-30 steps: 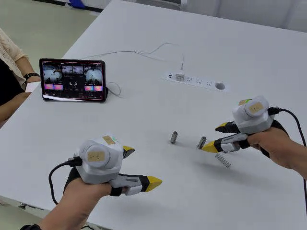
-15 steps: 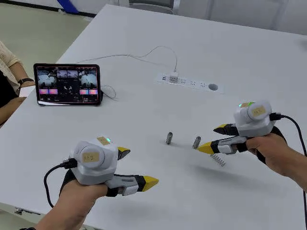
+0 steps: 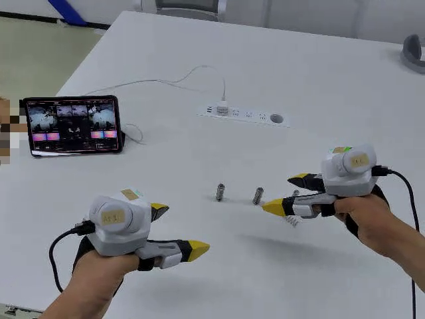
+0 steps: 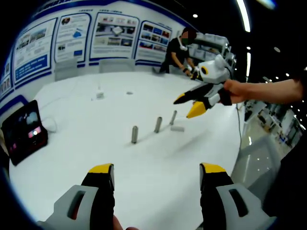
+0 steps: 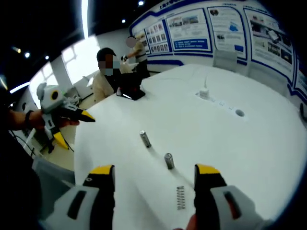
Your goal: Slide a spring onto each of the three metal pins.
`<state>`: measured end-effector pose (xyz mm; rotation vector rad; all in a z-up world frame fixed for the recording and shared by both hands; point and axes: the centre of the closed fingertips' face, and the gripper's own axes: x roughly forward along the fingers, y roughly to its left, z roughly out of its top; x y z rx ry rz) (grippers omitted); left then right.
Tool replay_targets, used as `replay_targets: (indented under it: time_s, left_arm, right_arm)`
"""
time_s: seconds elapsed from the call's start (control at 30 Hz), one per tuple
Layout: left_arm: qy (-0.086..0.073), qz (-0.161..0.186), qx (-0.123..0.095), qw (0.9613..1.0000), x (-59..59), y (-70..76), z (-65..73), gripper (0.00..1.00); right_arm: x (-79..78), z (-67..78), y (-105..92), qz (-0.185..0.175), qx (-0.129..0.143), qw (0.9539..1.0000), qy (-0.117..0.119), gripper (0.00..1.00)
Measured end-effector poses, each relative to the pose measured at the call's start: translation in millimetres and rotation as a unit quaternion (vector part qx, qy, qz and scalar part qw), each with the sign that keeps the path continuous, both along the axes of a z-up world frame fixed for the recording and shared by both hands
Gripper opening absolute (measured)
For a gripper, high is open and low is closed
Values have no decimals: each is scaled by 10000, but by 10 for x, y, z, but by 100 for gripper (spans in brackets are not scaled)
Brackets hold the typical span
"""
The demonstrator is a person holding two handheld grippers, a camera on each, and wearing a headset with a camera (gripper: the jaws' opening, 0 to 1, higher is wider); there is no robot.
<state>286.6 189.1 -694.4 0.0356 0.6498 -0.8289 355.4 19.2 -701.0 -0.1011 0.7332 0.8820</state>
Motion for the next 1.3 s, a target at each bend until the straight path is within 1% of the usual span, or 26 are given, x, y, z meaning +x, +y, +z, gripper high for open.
replay_targets:
  time_s: [0.17,0.3,0.33,0.9,1.03,1.3]
  left_arm:
    - [-14,-3,-6,10000,52,-15,7,74]
    - [-17,-20,-9,10000,77,-36,6,75]
    - [-17,-30,-9,10000,83,-42,2,75]
    - [15,-235,33,9997,143,-207,-17,76]
    - [16,-263,38,9996,159,-232,-27,76]
    - [17,-320,42,9995,167,-279,-33,77]
  right_arm:
    - [-87,-36,-88,-111,31,9999,21,72]
    - [-171,-30,-135,-203,68,9998,15,74]
    - [-159,-35,-159,-237,78,9997,20,74]
    - [-492,-99,-392,-592,221,9979,113,80]
    - [-541,-102,-431,-659,243,9974,128,81]
    - [-611,-161,-483,-711,232,9970,202,82]
